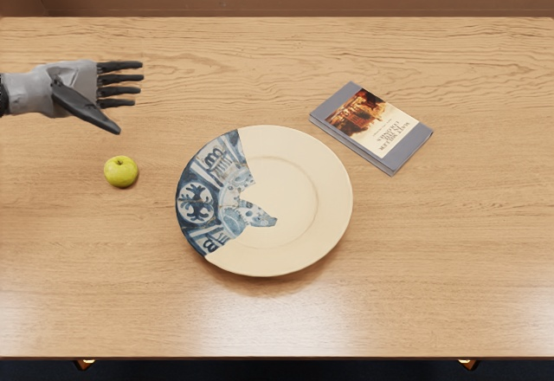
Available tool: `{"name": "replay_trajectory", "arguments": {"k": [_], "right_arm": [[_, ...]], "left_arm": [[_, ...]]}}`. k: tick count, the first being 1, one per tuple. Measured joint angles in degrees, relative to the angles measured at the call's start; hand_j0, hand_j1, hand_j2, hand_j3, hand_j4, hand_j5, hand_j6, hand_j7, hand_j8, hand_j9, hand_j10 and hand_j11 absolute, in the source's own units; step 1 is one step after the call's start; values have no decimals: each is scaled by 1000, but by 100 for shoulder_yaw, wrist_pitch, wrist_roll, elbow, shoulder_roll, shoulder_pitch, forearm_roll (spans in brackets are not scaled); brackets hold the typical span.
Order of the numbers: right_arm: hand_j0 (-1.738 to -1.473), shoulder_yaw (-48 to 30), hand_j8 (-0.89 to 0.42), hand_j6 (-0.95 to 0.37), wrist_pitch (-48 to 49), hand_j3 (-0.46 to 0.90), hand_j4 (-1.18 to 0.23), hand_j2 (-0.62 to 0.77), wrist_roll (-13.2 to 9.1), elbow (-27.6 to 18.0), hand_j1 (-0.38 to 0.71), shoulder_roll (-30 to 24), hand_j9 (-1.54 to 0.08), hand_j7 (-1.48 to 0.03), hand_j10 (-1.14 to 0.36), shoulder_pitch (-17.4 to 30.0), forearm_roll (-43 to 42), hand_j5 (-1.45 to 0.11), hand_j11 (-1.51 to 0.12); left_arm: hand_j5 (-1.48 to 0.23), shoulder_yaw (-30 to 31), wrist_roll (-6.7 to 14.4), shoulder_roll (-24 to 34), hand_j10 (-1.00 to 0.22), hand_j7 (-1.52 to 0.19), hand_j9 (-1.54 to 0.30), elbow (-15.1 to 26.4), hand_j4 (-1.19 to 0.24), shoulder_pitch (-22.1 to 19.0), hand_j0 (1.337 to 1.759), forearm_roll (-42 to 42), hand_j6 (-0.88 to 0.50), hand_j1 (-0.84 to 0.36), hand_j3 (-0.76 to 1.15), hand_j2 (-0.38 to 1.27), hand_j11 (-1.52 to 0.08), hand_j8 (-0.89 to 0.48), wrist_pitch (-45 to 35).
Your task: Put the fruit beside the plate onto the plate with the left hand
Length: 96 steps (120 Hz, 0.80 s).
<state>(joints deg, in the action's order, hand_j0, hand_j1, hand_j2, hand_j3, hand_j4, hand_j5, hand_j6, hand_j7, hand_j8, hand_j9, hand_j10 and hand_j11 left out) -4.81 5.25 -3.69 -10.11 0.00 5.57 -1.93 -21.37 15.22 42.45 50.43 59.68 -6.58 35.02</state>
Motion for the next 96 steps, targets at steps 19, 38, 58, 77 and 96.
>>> {"name": "replay_trajectory", "arguments": {"k": [19, 38, 58, 77, 96], "right_arm": [[-1658, 3, 0, 0, -4, 0, 0, 0, 0, 40, -349, 0, 0, 0, 0, -11, -5, 0, 0], [-1658, 4, 0, 0, -6, 0, 0, 0, 0, 98, -349, 0, 0, 0, 0, -19, -8, 0, 0], [-1658, 5, 0, 0, -6, 0, 0, 0, 0, 111, -349, 0, 0, 0, 0, -20, -9, 0, 0], [-1658, 5, 0, 0, -6, 0, 0, 0, 0, 114, -349, 0, 0, 0, 0, -21, -9, 0, 0], [-1658, 6, 0, 0, -6, 0, 0, 0, 0, 114, -349, 0, 0, 0, 0, -21, -8, 0, 0]], "left_arm": [[-15, 97, 219, 181, -12, -15, -15, -5, -12, -26, 1658, -34, -12, 335, 0, 3, -15, -12, 0], [-15, 127, 283, 393, -12, -15, -15, -21, -12, -35, 1658, -159, -12, 335, 0, 3, -15, -12, 1], [-15, 320, 376, 521, -12, -15, -15, -49, -12, 67, 1658, -597, -12, 335, 0, 3, -15, -12, 1], [-15, 894, 766, 517, -13, -15, -15, 1, -13, 645, 1658, -890, -13, 335, 0, 3, -15, -13, 1], [-17, 1674, 838, 458, -14, -17, -17, 326, -15, 1073, 1658, -942, -15, 334, 0, 3, -16, -15, -349]]}}
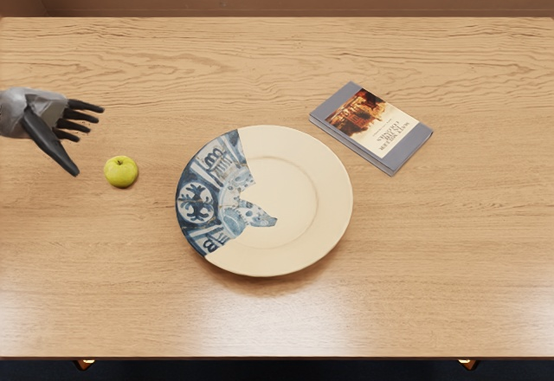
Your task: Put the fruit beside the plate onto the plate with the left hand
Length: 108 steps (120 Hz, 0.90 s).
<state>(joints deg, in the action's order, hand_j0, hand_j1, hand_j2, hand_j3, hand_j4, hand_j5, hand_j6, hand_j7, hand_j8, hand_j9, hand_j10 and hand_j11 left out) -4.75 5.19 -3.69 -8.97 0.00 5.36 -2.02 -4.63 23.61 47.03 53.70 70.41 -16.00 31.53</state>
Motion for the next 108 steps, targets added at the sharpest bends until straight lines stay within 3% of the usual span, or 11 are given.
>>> {"name": "replay_trajectory", "arguments": {"k": [11, 26, 51, 77, 108], "right_arm": [[-1658, 0, 0, 0, 0, 0, 0, 0, 0, 0, -349, 0, 0, 0, 0, 0, 0, 0, 0], [-1658, -1, 0, 0, 0, 0, 0, 0, 0, 0, -349, 0, 0, 0, 0, 0, 0, 0, 0], [-1658, -2, 0, 0, 0, 0, 0, 0, 0, 0, -349, 0, 0, 0, 0, 0, 0, 0, 0], [-1658, -1, 0, 0, 0, 0, 0, 0, 0, 0, -349, 0, 0, 0, 0, 0, 0, 0, 0], [-1658, 0, 0, 0, 0, 0, 0, 0, 0, 0, -349, 0, 0, 0, 0, 0, 0, 0, 0]], "left_arm": [[-35, 704, -91, -16, -28, -34, -34, 88, -29, 667, 1658, 29, -29, 318, 0, 5, -34, -29, -377], [-57, 1688, -436, -378, -45, -57, -56, 330, -46, 1126, 1658, 80, -46, 298, 0, 9, -56, -46, -1224], [-74, 2948, -825, -812, -58, -73, -73, 950, -59, 1668, 1658, 125, -59, 282, 0, 12, -73, -59, -3077], [-80, 3468, -890, -1464, -62, -80, -79, 1704, -63, 1923, 1658, 487, -63, 276, 0, 13, -79, -63, -4310], [-89, 3797, -800, -1636, -69, -89, -89, 2031, -69, 1906, 1658, 630, -70, 268, 0, 14, -89, -70, -4624]]}}
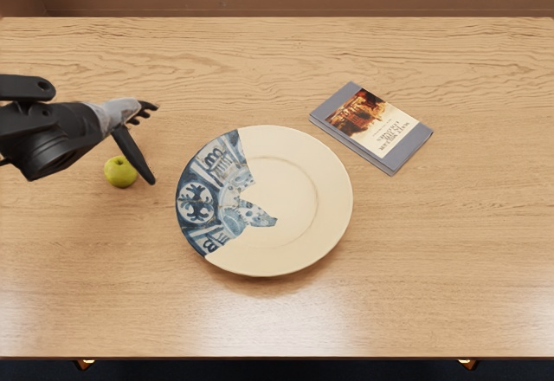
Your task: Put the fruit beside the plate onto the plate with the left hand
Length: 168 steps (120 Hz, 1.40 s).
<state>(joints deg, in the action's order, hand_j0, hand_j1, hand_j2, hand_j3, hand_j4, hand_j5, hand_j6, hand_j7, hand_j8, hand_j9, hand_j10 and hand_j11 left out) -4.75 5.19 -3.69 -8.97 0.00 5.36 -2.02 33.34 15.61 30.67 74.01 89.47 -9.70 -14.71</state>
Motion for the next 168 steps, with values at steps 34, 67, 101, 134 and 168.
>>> {"name": "replay_trajectory", "arguments": {"k": [34, 67, 101, 134, 168], "right_arm": [[-1658, -1, 0, 0, 0, 0, 0, 0, 0, 0, -349, 0, 0, 0, 0, 0, 0, 0, 0], [-1658, 0, 0, 0, 0, 0, 0, 0, 0, 0, -349, 0, 0, 0, 0, 0, 0, 0, 0], [-1658, 0, 0, 0, 0, 0, 0, 0, 0, 0, -349, 0, 0, 0, 0, 0, 1, 0, 0], [-1658, -1, 0, 0, 0, 0, 0, 0, 0, 0, -349, 0, 0, 0, 0, 0, 0, 0, 0], [-1658, 0, 0, 0, 0, 0, 0, 0, 0, 0, -349, 0, 0, 0, 0, 0, 0, 0, 0]], "left_arm": [[-283, 476, 61, 72, -219, -283, -283, 201, -219, -8, 1658, 12, -219, 88, 0, 44, -283, -219, -448], [-407, 597, 64, 78, -313, -407, -407, 222, -313, -18, 1658, 12, -314, -26, 0, 63, -407, -314, -535], [-533, 676, 64, 80, -410, -533, -533, 235, -410, -49, 1658, 11, -411, -142, 0, 83, -533, -411, -541], [-671, 728, 64, 135, -516, -671, -671, 232, -516, -97, 1658, 2, -489, -254, 0, 153, -671, -516, -535], [-753, 715, 62, 203, -578, -750, -750, 207, -577, -4, 1658, -3, -511, -284, 0, 337, -750, -541, -521]]}}
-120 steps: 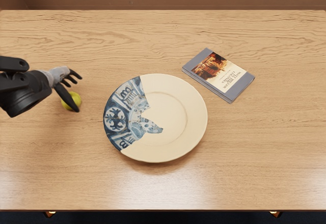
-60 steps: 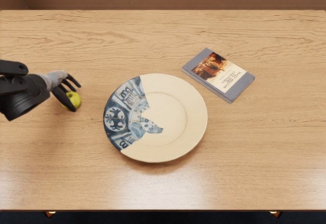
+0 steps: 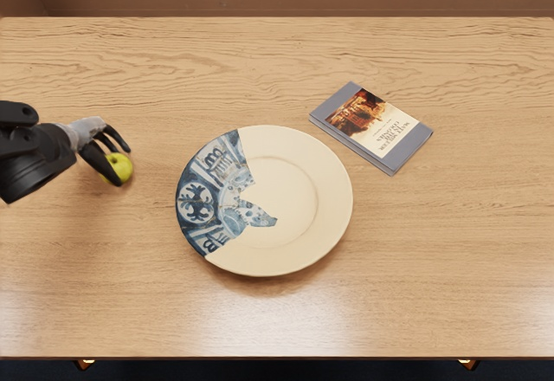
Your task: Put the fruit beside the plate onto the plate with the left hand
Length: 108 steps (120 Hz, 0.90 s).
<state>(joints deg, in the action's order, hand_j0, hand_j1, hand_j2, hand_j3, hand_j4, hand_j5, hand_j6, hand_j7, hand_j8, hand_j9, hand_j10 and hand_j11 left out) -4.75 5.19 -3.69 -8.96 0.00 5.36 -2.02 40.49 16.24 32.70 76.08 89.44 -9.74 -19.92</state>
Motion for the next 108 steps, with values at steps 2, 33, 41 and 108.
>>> {"name": "replay_trajectory", "arguments": {"k": [2, 33, 41, 108], "right_arm": [[-1658, 0, 0, 0, 0, 0, 0, 0, 0, 0, -349, 0, 0, 0, 0, 0, 0, 0, 0], [-1658, 1, 0, 0, 0, 0, 0, 0, 0, 0, -349, 0, 0, 0, 0, 0, 0, 0, 0], [-1658, 0, 0, 0, 0, 0, 0, 0, 0, 0, -349, 0, 0, 0, 0, 0, 0, 0, 0], [-1658, 0, 0, 0, 0, 0, 0, 0, 0, 0, -349, 0, 0, 0, 0, 0, 0, 0, 0]], "left_arm": [[-755, -4, -1, -6, -580, -751, -753, -2, -579, 25, 1658, -1, -516, -287, 0, 322, -753, -543, 2], [-801, -37, -7, -104, -613, -799, -802, -11, -614, 219, 1658, 2, -511, -301, 0, 395, -802, -533, 48], [-810, -37, -5, -253, -621, -807, -810, -7, -621, 341, 1658, 9, -505, -304, 0, 424, -810, -529, 53], [-828, -287, -12, -945, -628, -821, -823, 5, -626, 897, 1658, 28, -493, -324, 0, 444, -824, -512, 433]]}}
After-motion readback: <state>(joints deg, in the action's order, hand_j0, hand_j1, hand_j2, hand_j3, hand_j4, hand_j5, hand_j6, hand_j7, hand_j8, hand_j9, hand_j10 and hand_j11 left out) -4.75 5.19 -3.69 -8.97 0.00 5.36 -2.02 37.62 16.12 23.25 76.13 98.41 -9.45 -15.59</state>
